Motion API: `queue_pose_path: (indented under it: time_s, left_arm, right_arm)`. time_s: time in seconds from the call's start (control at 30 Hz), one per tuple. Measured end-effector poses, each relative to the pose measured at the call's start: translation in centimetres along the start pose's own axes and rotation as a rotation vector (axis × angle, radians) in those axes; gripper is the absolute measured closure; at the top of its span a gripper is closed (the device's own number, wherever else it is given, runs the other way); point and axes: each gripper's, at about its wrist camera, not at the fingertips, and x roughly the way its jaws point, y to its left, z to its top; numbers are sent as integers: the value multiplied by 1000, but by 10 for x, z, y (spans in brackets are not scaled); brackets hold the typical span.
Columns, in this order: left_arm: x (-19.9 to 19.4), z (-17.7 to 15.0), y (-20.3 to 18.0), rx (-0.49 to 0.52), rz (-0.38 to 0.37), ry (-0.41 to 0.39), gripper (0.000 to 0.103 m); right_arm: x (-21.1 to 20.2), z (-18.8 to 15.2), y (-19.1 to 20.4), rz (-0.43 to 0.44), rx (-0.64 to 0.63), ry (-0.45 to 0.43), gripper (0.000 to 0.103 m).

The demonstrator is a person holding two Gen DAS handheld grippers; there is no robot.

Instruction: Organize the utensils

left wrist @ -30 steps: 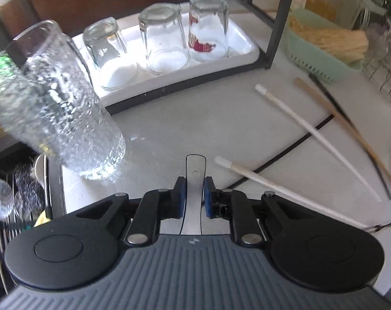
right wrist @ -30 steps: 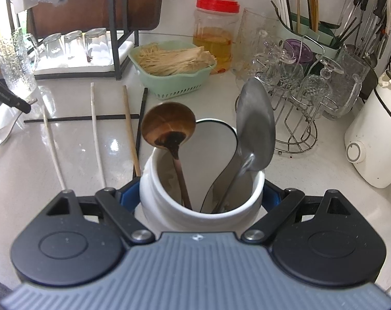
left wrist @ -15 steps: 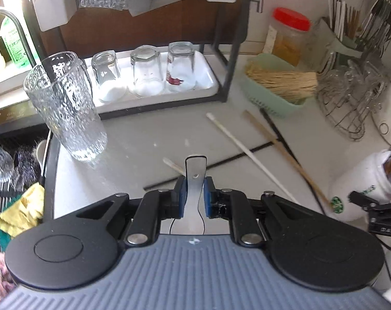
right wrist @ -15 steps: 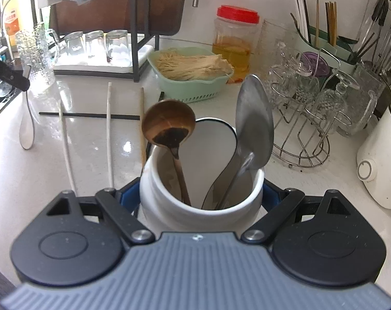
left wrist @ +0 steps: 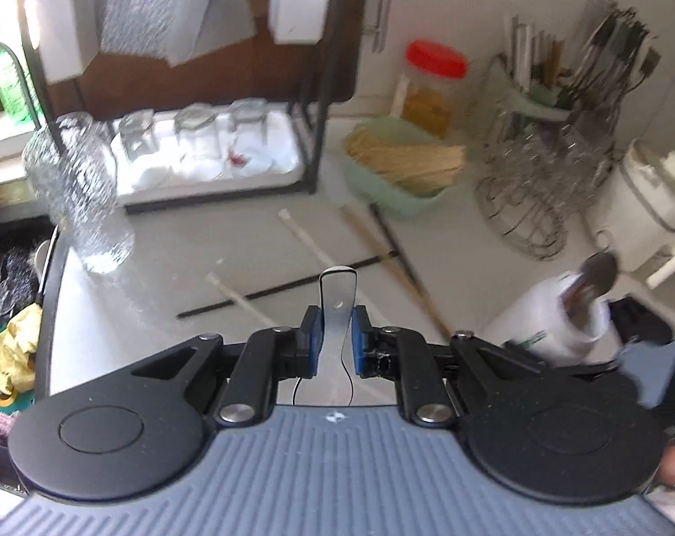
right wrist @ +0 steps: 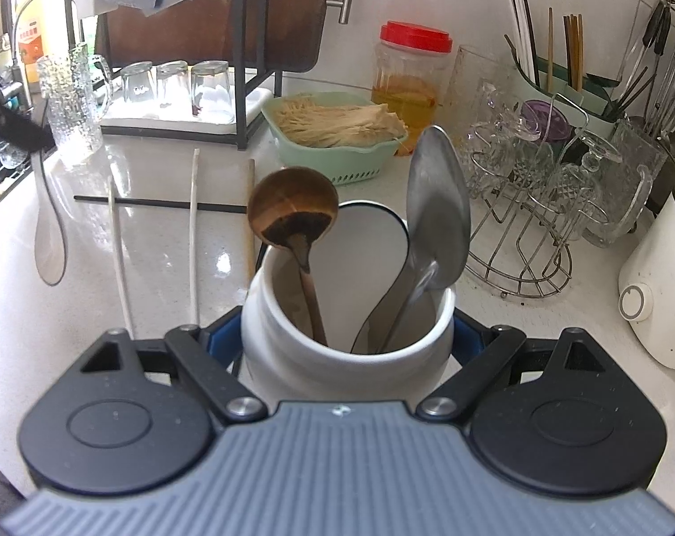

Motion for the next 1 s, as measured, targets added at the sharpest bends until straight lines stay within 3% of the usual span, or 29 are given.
queue_pose_path:
  time_s: [0.6,1.0]
  left_arm:
    - [-66,62,-99,197,-164,-137,87]
    - [-41,66,-147,216,-299,-99,87]
  right_arm:
    - [0,2,3,15,-9,1,10]
    - [0,-1,5,31,-27,-16,10]
